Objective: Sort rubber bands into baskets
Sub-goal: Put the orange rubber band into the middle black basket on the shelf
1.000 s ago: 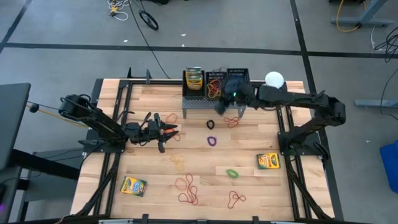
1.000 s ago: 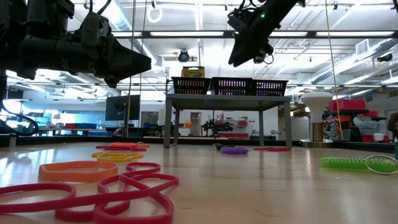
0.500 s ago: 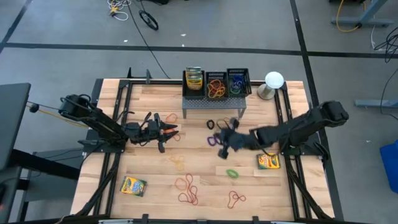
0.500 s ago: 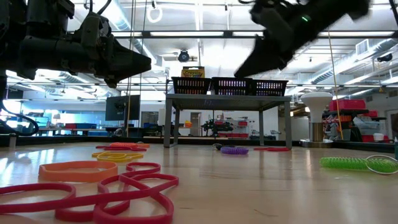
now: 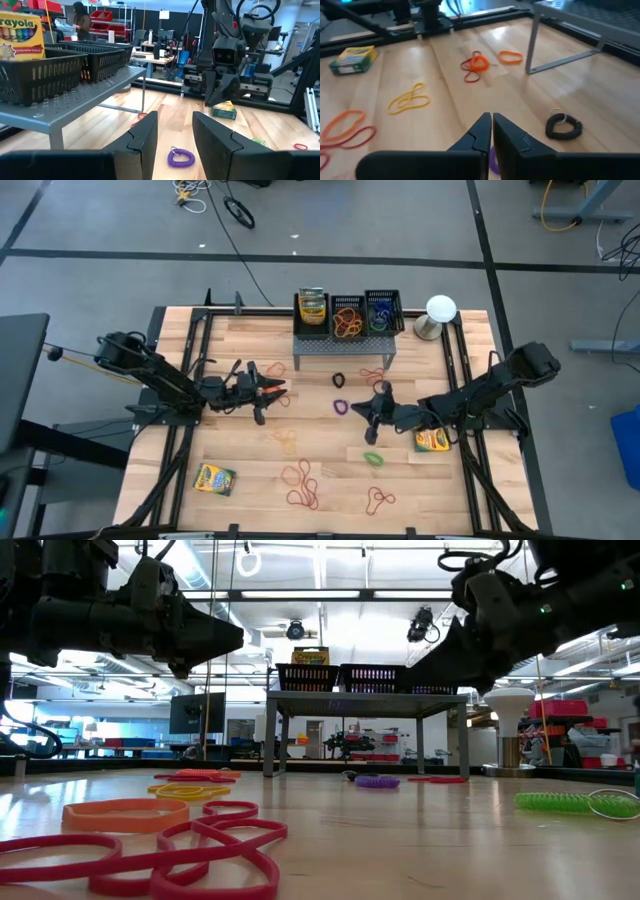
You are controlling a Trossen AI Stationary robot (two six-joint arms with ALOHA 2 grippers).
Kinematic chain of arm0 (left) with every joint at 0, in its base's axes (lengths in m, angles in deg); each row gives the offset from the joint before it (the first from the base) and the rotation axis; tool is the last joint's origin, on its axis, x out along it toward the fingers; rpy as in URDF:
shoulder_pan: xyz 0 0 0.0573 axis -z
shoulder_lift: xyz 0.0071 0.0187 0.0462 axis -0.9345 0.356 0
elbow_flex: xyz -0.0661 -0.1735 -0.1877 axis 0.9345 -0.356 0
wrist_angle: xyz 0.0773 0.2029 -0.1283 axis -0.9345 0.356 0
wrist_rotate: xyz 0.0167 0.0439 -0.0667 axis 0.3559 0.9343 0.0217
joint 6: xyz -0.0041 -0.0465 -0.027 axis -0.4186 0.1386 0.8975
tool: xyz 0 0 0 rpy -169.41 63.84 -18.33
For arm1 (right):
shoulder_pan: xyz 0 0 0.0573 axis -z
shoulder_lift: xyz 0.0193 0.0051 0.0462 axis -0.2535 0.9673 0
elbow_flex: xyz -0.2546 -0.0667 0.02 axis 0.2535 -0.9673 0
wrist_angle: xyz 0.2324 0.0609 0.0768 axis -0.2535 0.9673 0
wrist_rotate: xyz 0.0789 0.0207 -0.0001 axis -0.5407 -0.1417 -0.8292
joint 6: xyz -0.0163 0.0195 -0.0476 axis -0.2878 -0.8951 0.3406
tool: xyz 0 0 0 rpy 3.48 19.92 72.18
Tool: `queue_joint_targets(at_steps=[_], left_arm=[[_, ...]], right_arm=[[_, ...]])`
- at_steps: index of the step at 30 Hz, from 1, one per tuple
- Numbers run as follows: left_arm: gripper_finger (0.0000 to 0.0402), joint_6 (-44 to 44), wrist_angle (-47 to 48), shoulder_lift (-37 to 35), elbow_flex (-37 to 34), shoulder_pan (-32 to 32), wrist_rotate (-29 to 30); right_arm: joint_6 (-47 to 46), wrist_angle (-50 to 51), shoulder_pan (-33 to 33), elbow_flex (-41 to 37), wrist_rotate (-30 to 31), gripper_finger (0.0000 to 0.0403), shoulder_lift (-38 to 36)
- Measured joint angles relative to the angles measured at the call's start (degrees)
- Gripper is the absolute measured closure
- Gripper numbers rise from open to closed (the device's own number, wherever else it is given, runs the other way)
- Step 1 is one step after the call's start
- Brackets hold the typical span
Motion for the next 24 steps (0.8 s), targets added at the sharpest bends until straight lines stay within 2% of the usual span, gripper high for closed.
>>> queue_joint_targets(at_steps=[4, 10, 13, 16, 20, 24], left_arm=[[0.0272, 5.59, 0.02, 0.00, -0.02, 0.03, -0.50], [0.0272, 15.29, -1.40, 0.00, 0.00, 0.07, -4.95], [0.0272, 19.90, -3.17, 0.00, 0.07, 0.04, -4.61], [0.0272, 21.19, -2.32, 0.00, 0.51, -0.30, -1.91], [0.0276, 25.77, 4.58, -0.15, 1.50, -2.03, -2.48], [0.0302, 32.27, 14.85, -0.22, 2.67, -4.86, -8.43]], right_arm=[[0.04, 0.34, 0.00, -0.21, 0.51, 0.0376, 0.00], [0.61, 0.35, -0.02, -0.21, 0.51, 0.0376, 0.00], [0.76, 0.71, -0.02, -0.21, 0.51, 0.0376, 0.24], [0.71, 0.56, -0.02, -0.21, 0.51, 0.0376, 0.24], [1.00, 0.59, -0.02, -0.21, 0.51, 0.0376, 0.24], [1.00, 0.66, -0.02, -0.21, 0.51, 0.0376, 0.24]])
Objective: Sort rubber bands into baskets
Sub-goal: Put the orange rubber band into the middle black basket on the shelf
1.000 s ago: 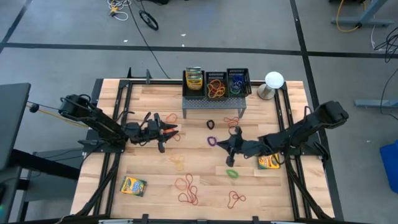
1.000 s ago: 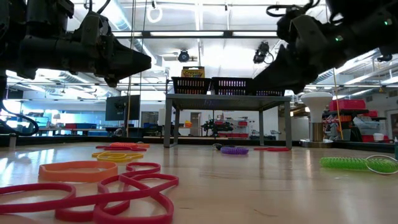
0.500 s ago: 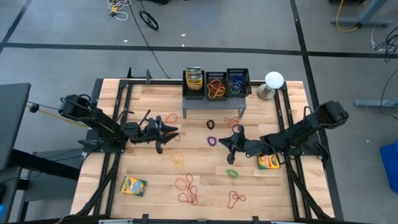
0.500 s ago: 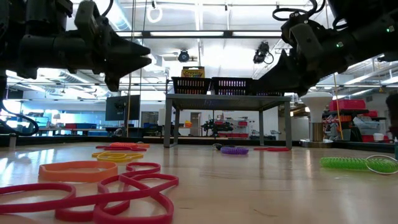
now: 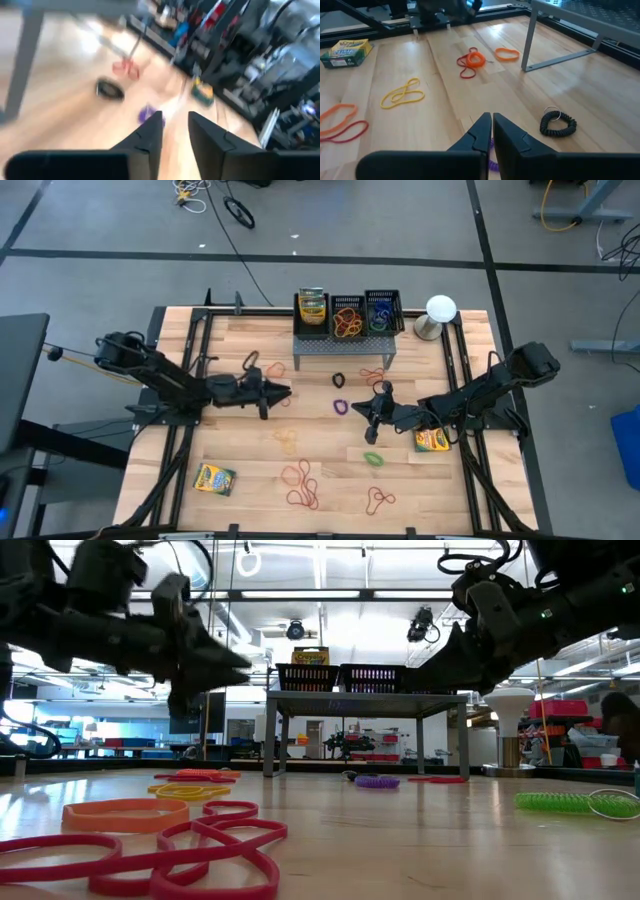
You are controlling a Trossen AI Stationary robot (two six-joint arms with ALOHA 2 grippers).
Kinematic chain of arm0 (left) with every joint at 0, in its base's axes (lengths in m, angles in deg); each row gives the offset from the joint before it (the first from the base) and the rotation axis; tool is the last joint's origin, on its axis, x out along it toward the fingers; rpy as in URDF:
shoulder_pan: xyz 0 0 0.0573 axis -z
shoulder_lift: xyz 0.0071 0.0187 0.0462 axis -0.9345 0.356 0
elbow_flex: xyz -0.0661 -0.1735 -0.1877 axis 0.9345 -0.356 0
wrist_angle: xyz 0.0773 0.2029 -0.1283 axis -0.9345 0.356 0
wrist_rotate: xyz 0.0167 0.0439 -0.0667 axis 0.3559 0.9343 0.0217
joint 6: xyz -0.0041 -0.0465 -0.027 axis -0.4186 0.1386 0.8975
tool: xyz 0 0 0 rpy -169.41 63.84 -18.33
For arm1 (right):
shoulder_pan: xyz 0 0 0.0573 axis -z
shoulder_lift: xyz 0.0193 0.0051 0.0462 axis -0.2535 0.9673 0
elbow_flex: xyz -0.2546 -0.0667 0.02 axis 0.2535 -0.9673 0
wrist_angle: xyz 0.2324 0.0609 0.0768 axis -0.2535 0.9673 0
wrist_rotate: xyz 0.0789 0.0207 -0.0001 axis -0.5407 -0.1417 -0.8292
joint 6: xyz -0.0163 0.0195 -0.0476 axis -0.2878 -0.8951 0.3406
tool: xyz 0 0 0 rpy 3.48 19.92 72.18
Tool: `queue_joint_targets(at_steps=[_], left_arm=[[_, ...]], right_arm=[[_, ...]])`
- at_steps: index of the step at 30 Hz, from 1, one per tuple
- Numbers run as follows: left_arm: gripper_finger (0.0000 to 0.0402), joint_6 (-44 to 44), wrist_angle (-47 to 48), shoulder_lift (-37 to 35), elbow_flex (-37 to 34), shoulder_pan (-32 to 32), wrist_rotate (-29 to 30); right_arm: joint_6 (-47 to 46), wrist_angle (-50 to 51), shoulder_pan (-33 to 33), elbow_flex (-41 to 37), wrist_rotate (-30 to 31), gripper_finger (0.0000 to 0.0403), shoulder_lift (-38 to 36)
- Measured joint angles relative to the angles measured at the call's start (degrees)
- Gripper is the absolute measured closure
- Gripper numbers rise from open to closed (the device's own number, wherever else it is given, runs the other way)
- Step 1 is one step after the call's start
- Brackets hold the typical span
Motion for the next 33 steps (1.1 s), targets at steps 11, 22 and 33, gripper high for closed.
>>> queue_joint_targets(at_steps=[11, 22, 33], left_arm=[[0.0395, -10.35, 3.19, -0.06, 3.56, -5.31, -19.82], [0.0395, -18.11, 36.45, -0.09, 17.47, -5.22, -25.11], [0.0369, -26.88, 66.37, 0.53, 30.50, 2.21, -25.80]], right_arm=[[0.90, 0.39, 0.00, 0.00, 0.00, 0.0376, 0.00], [1.07, 0.58, 0.00, 0.00, -0.02, 0.0376, 0.02], [1.07, 0.83, 0.05, 0.00, -0.02, 0.0376, 0.04]])
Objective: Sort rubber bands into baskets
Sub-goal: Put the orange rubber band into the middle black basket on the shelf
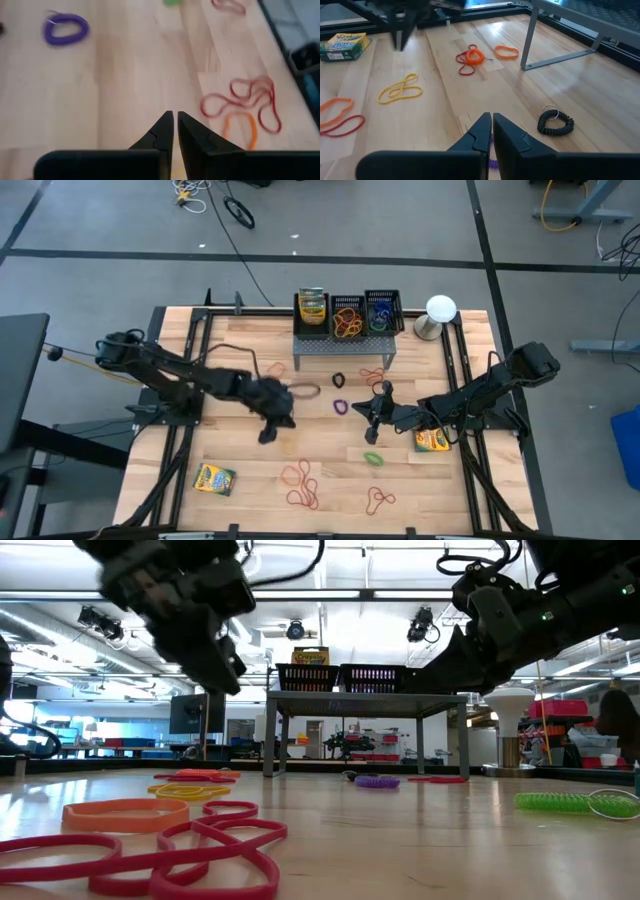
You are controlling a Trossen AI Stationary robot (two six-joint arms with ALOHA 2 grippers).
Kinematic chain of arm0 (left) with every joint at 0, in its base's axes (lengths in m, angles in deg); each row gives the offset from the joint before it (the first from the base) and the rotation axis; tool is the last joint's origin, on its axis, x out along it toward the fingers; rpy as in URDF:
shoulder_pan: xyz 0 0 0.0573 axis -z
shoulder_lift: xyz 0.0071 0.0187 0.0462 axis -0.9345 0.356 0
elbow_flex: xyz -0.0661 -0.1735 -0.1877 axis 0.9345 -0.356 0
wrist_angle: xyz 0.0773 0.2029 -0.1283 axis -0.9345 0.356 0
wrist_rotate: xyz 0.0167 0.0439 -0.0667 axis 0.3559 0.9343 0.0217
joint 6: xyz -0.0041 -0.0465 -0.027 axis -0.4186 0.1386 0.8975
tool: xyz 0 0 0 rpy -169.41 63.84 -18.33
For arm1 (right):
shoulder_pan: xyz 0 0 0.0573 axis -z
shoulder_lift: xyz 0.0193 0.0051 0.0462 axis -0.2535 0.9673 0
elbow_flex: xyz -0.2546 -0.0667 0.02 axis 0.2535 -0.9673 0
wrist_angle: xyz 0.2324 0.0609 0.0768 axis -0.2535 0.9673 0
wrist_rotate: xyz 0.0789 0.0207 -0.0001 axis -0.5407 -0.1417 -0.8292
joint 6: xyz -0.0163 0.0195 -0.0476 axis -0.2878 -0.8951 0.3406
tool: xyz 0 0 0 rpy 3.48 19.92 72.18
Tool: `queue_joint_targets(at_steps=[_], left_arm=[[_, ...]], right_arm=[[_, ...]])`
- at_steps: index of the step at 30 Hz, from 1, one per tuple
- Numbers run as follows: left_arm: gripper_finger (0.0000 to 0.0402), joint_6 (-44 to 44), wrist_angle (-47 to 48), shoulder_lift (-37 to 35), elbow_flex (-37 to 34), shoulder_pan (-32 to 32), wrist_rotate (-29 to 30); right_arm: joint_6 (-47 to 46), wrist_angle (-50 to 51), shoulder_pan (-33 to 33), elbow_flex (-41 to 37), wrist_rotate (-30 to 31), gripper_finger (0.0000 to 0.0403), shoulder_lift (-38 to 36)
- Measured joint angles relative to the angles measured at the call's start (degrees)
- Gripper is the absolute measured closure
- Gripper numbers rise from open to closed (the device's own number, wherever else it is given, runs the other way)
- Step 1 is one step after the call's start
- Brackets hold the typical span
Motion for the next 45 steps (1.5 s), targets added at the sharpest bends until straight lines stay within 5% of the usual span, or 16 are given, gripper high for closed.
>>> queue_joint_targets(at_steps=[13, 32, 39, 45], left_arm=[[0.0291, 4.78, 8.34, 12.90, 9.28, 16.84, 12.17], [0.0276, 5.85, 10.34, 22.98, 14.03, 20.02, 11.54], [0.0289, 8.47, 10.21, 24.03, 14.19, 19.98, 11.33], [0.0371, 8.27, 11.27, 23.04, 14.06, 19.76, 10.45]], right_arm=[[-0.05, 0.24, 0.08, 0.00, 0.44, 0.0376, 0.00], [-0.15, 0.74, 0.08, 0.00, 0.44, 0.0376, 0.00], [0.00, 1.01, 0.08, 0.00, 0.44, 0.0376, 0.00], [0.00, 1.03, 0.08, 0.00, 0.43, 0.0376, 0.00]])
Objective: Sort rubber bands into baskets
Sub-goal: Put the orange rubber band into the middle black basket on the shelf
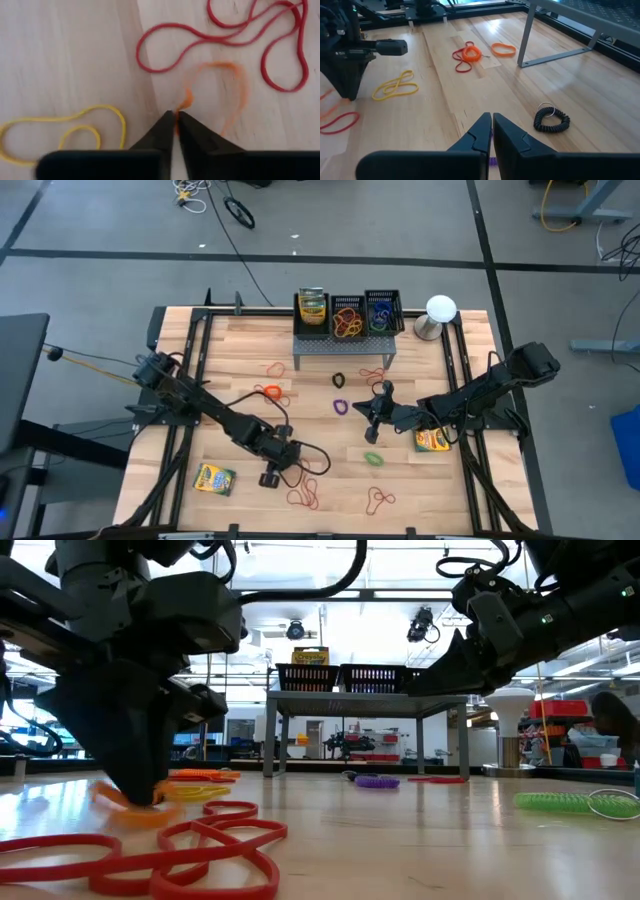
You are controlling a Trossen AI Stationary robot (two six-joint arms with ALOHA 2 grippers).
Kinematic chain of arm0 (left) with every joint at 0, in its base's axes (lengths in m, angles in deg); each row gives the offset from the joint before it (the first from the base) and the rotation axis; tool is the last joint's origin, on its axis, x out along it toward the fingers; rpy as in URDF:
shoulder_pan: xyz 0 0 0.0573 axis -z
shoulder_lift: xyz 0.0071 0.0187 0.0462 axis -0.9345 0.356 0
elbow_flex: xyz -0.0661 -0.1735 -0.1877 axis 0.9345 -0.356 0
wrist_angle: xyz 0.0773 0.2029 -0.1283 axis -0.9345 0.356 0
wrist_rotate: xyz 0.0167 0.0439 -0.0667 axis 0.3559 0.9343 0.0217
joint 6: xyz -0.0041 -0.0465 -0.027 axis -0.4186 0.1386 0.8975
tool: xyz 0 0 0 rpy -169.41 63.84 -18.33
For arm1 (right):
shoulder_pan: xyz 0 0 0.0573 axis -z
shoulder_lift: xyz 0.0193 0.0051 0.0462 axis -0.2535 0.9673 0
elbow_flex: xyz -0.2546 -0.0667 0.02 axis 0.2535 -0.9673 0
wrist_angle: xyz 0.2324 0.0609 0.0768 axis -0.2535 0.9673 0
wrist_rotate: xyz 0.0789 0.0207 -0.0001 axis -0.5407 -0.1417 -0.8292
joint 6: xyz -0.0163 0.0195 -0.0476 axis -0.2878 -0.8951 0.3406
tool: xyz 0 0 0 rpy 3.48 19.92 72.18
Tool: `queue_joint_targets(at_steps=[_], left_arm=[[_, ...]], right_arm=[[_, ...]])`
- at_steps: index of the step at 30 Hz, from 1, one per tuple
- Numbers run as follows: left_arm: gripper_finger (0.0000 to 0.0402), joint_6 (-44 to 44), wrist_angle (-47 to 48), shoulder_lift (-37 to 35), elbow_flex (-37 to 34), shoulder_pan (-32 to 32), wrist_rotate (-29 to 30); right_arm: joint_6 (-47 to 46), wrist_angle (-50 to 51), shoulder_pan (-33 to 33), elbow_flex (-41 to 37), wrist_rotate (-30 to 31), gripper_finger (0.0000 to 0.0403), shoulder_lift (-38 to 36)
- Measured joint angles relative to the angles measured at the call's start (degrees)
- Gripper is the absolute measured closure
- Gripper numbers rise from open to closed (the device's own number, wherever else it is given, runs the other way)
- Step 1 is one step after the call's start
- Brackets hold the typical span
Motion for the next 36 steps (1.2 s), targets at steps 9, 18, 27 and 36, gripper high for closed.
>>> queue_joint_targets(at_steps=[9, 18, 27, 36], left_arm=[[0.0397, 0.61, 5.21, -7.00, -0.13, -3.05, 7.48], [0.0398, 0.11, 7.30, -21.83, -0.13, -9.85, 15.66], [0.0398, -9.49, -2.49, -31.05, 2.00, -22.19, 22.83], [0.0398, -24.32, -2.94, -20.68, 17.21, -37.14, 19.31]], right_arm=[[-0.02, 0.04, 0.02, 0.00, 0.00, 0.0376, 0.00], [-0.04, 0.46, 0.00, 0.00, 0.00, 0.0376, 0.00], [-0.20, 0.44, 0.02, 0.00, 0.00, 0.0376, 0.00], [-0.20, -0.31, 0.00, 0.00, 0.00, 0.0376, 0.00]])
